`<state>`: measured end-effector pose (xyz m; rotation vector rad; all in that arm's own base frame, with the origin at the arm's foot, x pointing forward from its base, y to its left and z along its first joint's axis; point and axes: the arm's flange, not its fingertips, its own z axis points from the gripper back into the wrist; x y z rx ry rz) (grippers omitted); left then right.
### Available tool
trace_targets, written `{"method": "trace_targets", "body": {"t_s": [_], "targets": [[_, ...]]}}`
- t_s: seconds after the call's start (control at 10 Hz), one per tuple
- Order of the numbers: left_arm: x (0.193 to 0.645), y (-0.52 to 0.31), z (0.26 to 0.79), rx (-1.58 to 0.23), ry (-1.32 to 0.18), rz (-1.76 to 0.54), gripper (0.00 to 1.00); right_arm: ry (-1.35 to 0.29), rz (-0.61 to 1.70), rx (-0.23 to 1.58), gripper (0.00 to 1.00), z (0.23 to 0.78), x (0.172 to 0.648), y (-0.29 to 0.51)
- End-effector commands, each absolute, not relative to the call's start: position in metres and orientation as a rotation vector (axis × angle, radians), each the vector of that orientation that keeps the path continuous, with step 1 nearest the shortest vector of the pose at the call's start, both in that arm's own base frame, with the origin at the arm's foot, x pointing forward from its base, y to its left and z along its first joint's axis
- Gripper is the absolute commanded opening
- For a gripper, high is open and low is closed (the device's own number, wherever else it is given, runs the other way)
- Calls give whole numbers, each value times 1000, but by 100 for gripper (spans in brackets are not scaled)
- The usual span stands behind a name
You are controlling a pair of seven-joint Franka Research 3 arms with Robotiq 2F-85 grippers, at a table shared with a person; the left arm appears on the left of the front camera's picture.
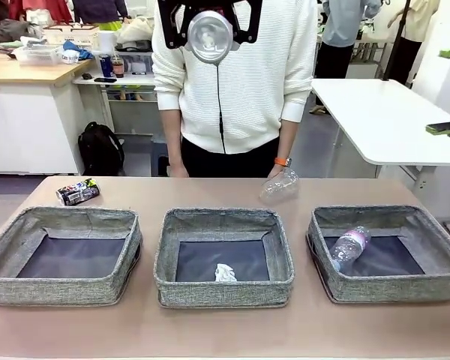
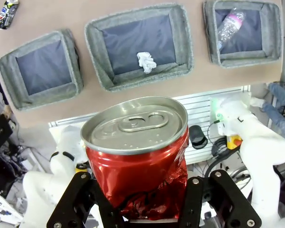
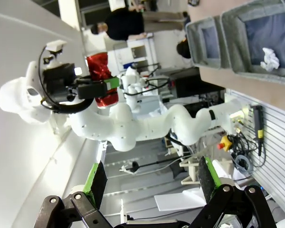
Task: Sort the waste into the appropriate baskets.
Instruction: Pick up the waste item pointed out by the person, then place the picked waste into the Fabric basket indicated by the person.
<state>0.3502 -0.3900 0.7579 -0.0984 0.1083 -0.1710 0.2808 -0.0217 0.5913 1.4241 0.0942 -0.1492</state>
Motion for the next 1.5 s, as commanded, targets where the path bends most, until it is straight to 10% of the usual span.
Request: {"method": "trace_targets", "body": {"t_s": [0.0, 1.4], "targets": [[348, -389, 762, -105, 98, -176, 0, 89, -131, 1437, 100, 595, 281, -24], [348, -389, 762, -105, 98, -176, 0, 89, -131, 1437, 100, 595, 281, -24]]}}
